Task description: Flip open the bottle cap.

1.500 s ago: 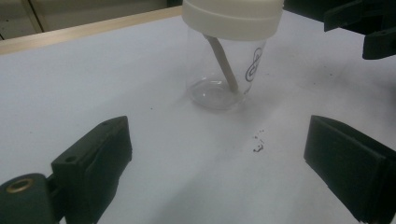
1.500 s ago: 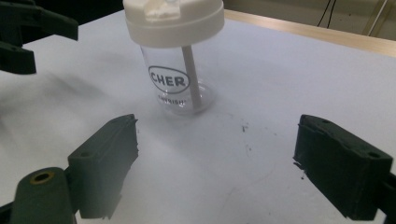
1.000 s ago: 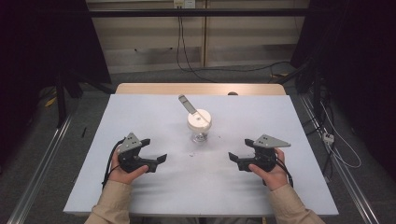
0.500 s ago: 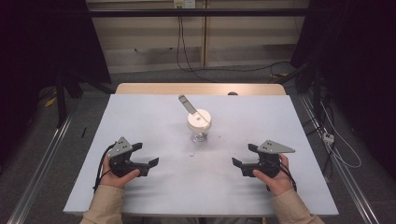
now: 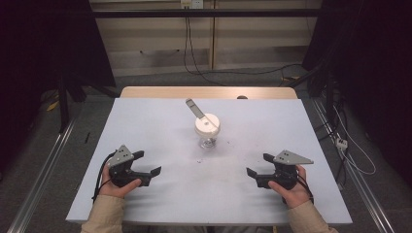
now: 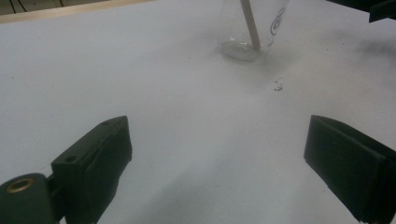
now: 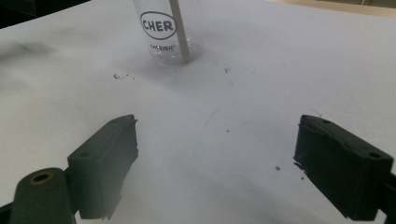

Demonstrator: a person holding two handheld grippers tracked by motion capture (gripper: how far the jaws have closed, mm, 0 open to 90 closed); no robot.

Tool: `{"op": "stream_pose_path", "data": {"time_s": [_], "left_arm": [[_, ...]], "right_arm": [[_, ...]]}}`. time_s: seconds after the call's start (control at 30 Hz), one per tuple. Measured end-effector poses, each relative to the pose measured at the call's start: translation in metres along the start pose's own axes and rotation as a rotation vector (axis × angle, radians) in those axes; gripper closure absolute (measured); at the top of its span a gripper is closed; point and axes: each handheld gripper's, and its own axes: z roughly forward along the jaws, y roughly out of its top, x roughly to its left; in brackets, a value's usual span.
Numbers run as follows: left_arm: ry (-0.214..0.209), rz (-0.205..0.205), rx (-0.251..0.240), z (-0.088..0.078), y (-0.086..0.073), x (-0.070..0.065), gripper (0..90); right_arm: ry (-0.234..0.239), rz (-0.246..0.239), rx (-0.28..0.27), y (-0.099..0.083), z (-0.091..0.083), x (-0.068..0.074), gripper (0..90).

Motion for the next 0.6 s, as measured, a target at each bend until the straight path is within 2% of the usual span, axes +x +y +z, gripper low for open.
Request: {"op": "stream_pose_path", "data": {"time_s": [0.37,0.6], "left_arm": [[0.025,-0.016,-0.004,-0.0079,-0.0037,0.0063,7.3],[0.021,0.004,0.004,-0.0043,-0.0019,0.0054,7.2]], "right_arm": [[-0.014,-0.001,-0.006,-0.0057,-0.0072,-0.0013,13.1],[-0.017,0.002,-0.007,-0.0058,-0.0073,-0.0021,13.1]]}}
